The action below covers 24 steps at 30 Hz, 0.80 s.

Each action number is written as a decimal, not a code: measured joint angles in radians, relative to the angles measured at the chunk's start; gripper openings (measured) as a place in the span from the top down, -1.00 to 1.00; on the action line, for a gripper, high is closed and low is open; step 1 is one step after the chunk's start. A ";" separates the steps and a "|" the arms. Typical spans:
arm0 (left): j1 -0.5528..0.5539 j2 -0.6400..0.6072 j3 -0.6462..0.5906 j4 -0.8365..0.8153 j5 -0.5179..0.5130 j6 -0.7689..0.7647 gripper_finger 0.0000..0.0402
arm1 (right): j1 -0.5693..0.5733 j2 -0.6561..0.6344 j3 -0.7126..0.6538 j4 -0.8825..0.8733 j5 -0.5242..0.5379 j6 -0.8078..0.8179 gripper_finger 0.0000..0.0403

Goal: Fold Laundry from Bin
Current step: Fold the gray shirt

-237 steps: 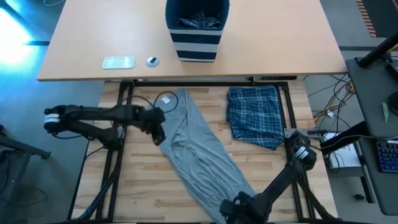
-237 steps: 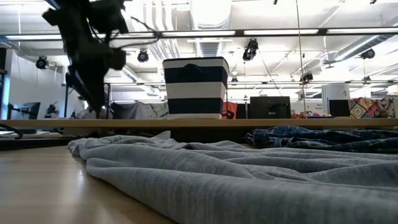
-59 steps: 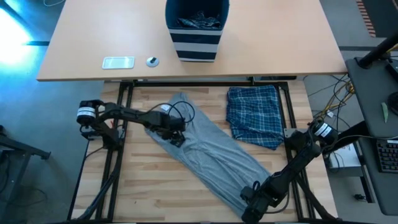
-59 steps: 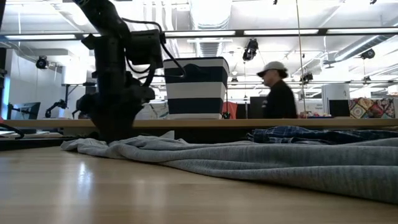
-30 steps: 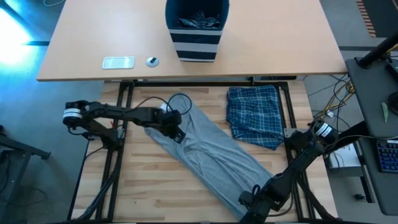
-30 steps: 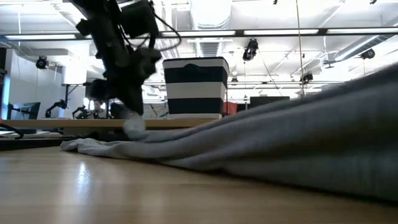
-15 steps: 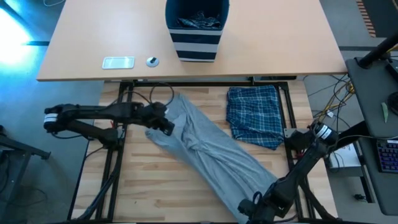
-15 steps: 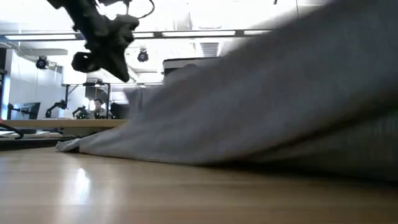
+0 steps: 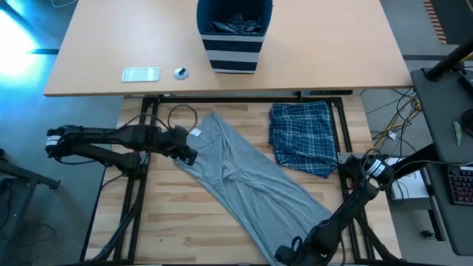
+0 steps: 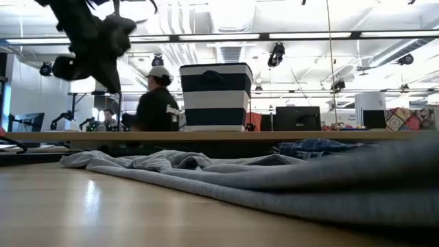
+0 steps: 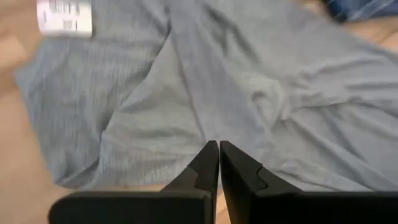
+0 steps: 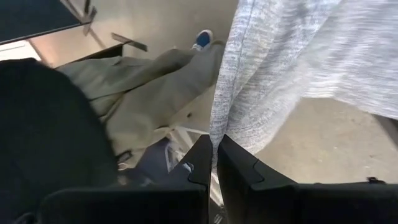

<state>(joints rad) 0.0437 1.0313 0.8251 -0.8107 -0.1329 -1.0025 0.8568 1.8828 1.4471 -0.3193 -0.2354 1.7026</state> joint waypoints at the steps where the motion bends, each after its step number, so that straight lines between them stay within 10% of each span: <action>1: -0.011 0.016 -0.018 0.022 0.000 -0.019 0.97 | -0.002 0.000 0.000 -0.011 0.000 -0.001 0.94; 14: -0.138 0.346 -0.121 0.326 0.026 -0.280 0.23 | -0.026 0.000 0.000 -0.050 0.000 -0.046 0.94; 24: -0.152 0.500 -0.073 0.352 0.044 -0.292 0.21 | -0.029 0.000 0.000 -0.053 0.001 -0.053 0.94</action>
<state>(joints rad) -0.1084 1.5314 0.7525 -0.4584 -0.0888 -1.2949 0.8282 1.8828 1.4475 -0.3721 -0.2344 1.6493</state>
